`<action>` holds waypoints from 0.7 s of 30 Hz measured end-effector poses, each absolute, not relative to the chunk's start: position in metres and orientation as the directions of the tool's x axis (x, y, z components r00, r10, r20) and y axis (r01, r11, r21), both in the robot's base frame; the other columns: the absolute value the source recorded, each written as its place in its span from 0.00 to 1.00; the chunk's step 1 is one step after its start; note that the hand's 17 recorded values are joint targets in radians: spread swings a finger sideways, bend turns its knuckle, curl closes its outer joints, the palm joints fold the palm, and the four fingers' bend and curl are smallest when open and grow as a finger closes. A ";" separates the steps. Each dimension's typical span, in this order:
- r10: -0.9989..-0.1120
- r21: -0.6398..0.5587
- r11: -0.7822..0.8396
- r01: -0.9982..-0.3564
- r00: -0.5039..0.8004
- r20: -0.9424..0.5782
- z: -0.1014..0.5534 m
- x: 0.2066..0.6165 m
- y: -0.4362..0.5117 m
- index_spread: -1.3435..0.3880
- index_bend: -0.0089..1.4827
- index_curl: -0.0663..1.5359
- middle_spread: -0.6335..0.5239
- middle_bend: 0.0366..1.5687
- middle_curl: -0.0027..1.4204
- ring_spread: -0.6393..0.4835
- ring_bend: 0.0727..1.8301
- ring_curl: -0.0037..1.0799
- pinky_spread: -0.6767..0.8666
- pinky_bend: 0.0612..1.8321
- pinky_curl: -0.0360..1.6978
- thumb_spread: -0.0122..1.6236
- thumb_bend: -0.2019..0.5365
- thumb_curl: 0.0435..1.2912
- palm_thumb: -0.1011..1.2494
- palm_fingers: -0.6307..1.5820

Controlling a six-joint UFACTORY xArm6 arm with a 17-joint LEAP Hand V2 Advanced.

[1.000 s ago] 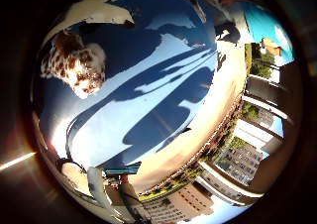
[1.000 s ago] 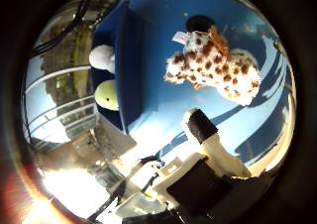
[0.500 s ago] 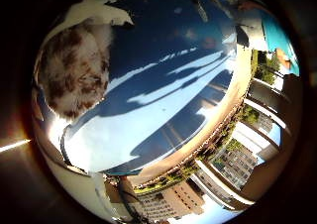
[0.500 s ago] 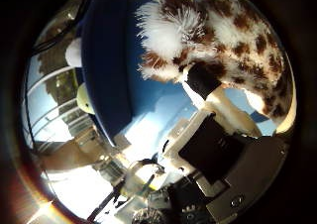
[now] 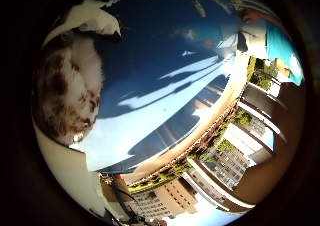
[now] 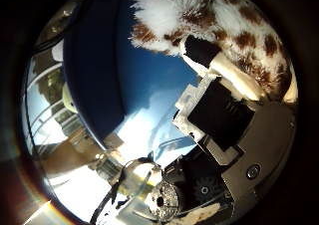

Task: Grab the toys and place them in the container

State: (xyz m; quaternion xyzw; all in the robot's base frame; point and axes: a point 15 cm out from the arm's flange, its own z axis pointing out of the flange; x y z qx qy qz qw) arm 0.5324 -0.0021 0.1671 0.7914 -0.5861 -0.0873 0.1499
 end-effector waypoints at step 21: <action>-0.952 0.306 -0.299 -0.904 0.303 -0.034 0.313 0.471 0.010 0.23 0.64 0.03 0.31 0.74 0.81 0.46 0.80 0.76 0.52 0.90 0.41 0.69 0.27 0.57 0.86 0.67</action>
